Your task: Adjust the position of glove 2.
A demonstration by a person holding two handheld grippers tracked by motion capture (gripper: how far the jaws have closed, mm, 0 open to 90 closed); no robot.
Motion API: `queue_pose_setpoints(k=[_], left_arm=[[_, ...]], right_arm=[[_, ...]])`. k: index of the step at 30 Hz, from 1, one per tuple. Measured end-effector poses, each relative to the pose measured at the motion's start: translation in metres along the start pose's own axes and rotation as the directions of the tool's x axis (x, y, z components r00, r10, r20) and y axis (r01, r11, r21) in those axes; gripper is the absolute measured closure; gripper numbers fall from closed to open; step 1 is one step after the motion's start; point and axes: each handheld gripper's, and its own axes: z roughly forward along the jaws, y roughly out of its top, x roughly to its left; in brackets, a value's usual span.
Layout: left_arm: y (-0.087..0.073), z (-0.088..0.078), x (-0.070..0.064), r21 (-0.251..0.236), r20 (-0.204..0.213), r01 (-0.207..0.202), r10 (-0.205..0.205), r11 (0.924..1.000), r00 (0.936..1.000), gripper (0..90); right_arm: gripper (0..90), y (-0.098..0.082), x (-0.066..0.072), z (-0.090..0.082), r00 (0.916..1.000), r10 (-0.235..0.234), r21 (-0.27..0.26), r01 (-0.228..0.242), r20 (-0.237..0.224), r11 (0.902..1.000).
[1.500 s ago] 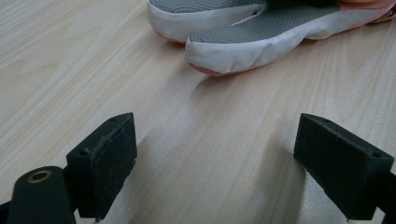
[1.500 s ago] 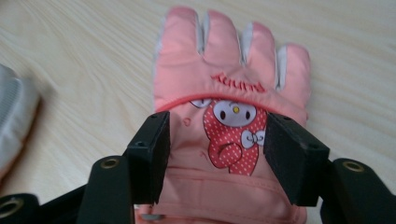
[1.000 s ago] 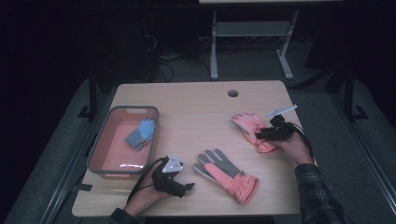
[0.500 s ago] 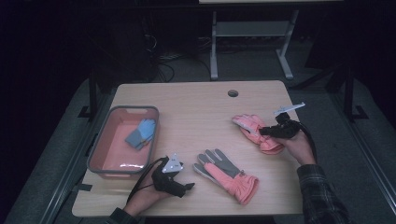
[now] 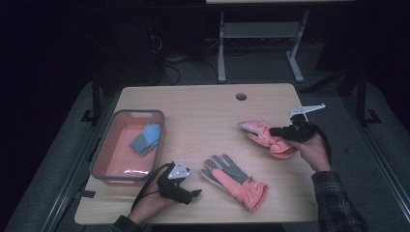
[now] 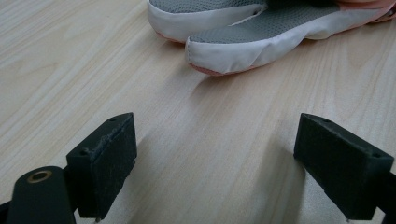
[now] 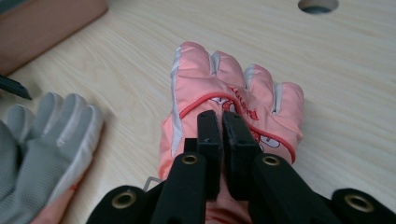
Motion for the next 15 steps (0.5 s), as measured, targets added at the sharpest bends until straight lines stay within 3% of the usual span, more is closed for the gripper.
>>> queue_pose_setpoints(k=[7, 15], left_arm=[[0.000, 0.000, 0.000, 0.000, 0.000, 0.000, 0.000, 1.0000, 1.0000, 12.3], [0.000, 0.000, 0.000, 0.000, 0.000, 0.000, 0.000, 1.0000, 1.0000, 12.3]], right_arm=[[86.8, 0.009, 0.019, -0.011, 0.9994, -0.031, -0.037, 0.031, -0.014, 0.9988], [86.9, 0.012, 0.053, -0.019, 0.9952, -0.096, -0.056, 0.094, -0.021, 0.9940]])
